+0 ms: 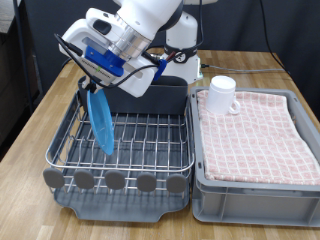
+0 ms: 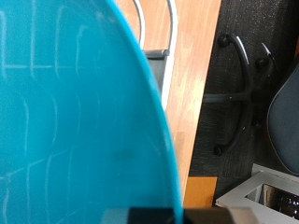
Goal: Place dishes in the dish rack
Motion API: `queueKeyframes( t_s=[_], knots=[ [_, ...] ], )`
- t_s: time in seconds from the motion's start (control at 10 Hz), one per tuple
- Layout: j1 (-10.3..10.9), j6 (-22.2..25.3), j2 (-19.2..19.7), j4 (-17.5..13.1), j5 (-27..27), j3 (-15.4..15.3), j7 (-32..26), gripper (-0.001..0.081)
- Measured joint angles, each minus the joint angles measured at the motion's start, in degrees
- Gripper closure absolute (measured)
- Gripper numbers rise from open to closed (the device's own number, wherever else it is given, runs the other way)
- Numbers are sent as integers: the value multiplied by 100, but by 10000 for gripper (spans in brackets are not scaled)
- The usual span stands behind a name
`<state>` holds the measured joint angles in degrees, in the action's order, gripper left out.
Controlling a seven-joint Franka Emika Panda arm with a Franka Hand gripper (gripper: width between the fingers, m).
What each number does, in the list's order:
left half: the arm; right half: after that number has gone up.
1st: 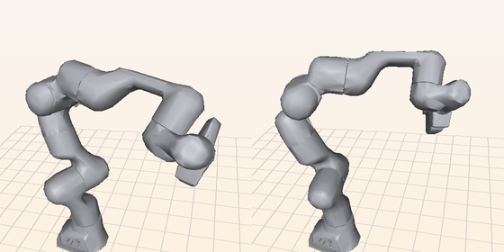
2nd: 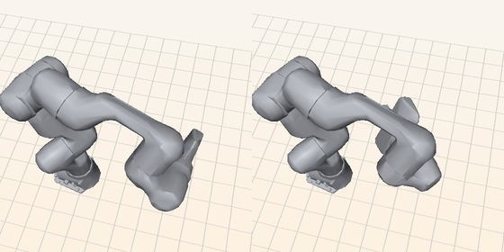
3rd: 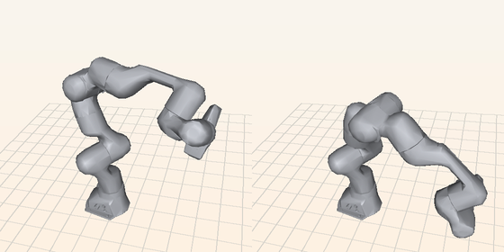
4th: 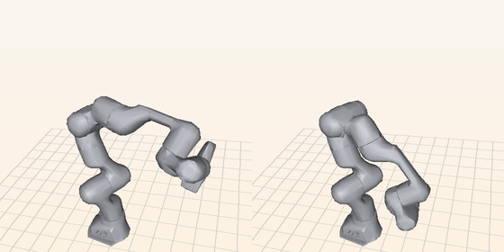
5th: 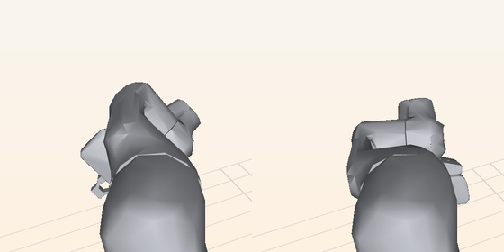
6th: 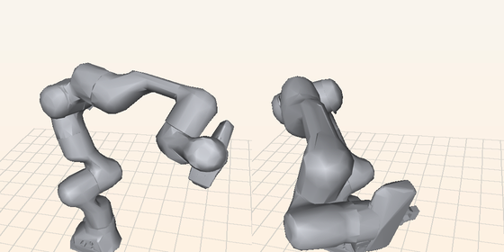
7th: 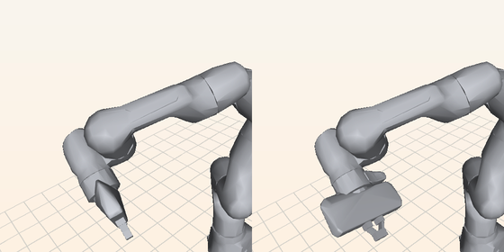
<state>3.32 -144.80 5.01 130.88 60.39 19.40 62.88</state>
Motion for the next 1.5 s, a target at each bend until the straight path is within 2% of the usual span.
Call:
queueKeyframes(
  t_s=[0.5,0.6,0.7,0.9,1.0,1.2,1.5],
  knots=[
    [-2,-204,57,157,34,24,200,788],
    [-4,-221,58,172,-84,24,177,622],
    [-4,-221,58,173,-202,23,106,622],
    [-6,-252,60,173,-407,23,-50,320],
    [-14,-314,61,173,-601,23,-216,320],
    [-34,-380,54,147,-983,23,-588,54],
    [-64,-287,-81,71,-2265,21,-1800,13]
  ],
)
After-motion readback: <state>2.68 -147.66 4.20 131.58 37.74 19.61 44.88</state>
